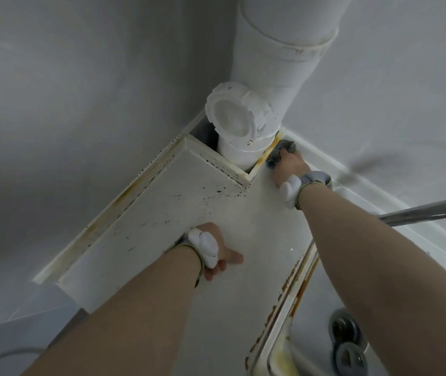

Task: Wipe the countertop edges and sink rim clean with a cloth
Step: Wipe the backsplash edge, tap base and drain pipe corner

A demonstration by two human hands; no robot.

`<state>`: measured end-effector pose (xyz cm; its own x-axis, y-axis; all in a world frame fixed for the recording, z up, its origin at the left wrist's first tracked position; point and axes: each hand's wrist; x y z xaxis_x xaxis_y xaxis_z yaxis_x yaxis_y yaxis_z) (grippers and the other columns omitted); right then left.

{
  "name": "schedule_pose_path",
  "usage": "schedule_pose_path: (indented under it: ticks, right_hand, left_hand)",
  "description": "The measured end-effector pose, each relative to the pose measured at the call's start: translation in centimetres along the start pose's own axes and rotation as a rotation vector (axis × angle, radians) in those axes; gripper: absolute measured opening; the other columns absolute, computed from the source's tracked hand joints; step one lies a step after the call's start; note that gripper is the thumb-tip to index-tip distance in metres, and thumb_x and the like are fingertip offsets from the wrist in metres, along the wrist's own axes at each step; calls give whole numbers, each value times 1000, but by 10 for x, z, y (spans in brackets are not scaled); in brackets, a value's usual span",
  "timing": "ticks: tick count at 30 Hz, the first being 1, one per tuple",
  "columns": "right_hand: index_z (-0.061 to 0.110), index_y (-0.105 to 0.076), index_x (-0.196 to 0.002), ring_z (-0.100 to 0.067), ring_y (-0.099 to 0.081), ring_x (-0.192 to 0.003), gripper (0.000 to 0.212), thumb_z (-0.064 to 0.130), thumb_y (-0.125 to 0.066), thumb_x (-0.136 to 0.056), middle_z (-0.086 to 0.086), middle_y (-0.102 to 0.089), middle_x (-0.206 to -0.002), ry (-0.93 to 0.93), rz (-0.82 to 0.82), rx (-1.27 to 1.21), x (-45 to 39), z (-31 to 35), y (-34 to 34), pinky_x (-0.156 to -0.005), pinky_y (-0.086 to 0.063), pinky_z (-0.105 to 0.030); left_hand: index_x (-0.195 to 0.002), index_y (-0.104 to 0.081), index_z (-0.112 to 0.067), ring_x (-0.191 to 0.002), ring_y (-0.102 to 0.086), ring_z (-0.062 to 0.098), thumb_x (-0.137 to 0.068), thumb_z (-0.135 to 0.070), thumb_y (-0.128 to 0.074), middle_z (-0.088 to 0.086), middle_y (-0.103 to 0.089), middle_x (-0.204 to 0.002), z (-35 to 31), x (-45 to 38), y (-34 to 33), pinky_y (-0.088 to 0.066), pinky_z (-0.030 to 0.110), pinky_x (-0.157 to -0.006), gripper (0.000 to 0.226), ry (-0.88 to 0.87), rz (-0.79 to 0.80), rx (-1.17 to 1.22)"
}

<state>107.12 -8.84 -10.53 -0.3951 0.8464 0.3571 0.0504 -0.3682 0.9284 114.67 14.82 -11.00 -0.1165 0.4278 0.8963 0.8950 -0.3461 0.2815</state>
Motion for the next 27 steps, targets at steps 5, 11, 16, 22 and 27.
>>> schedule_pose_path:
  ticks: [5, 11, 16, 22, 27]
  right_hand:
    - [7, -43, -133, -38, -50, -114, 44, 17, -42, -90, -19, -47, -130, 52, -22, 59, 18, 15, 3, -88, -45, -44]
    - [10, -16, -150, -28, -38, -131, 56, 19, -30, -96, -11, -17, -153, 160, 182, 298, 62, 15, -8, -89, -51, -49]
    - [5, -23, -147, -26, -36, -133, 50, 14, -31, -99, -9, -15, -154, 80, 191, 291, 54, 24, 17, -91, -48, -54]
    - [7, -23, -148, -22, -25, -140, 50, 13, -29, -99, -8, -15, -156, 138, 202, 370, 31, 20, 37, -91, -44, -56]
    - [8, -10, -151, -22, -15, -144, 54, 13, -28, -101, -4, -2, -159, 87, 189, 362, 41, 19, 45, -89, -46, -58]
  left_hand:
    - [-65, -60, -8, -37, -59, 15, -78, -52, -74, 1, -60, -43, 1, 4, 2, -47, 18, -46, 48, 34, 3, 18]
    - [-58, -53, -6, -25, -46, 13, -79, -44, -76, 0, -49, -32, -4, 20, -2, -38, 19, -30, 49, 22, -3, 88]
    - [-57, -50, -7, -23, -45, 11, -82, -43, -74, -2, -47, -30, -13, 23, -6, -36, 18, -29, 49, 12, -1, 90]
    - [-58, -56, -10, -32, -53, 14, -80, -53, -72, 1, -54, -39, -11, 13, -2, -41, 16, -43, 50, 50, 20, 19]
    - [-57, -53, -10, -28, -49, 13, -82, -51, -70, 0, -50, -35, -12, 16, -3, -42, 18, -39, 51, 58, 55, 42]
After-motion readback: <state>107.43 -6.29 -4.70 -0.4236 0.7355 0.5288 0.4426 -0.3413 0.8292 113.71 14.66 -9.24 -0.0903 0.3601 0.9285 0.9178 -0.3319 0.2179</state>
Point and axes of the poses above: each hand's wrist, its own x-axis away from the middle knuckle, its own y-axis out of the back of the hand, z = x × y
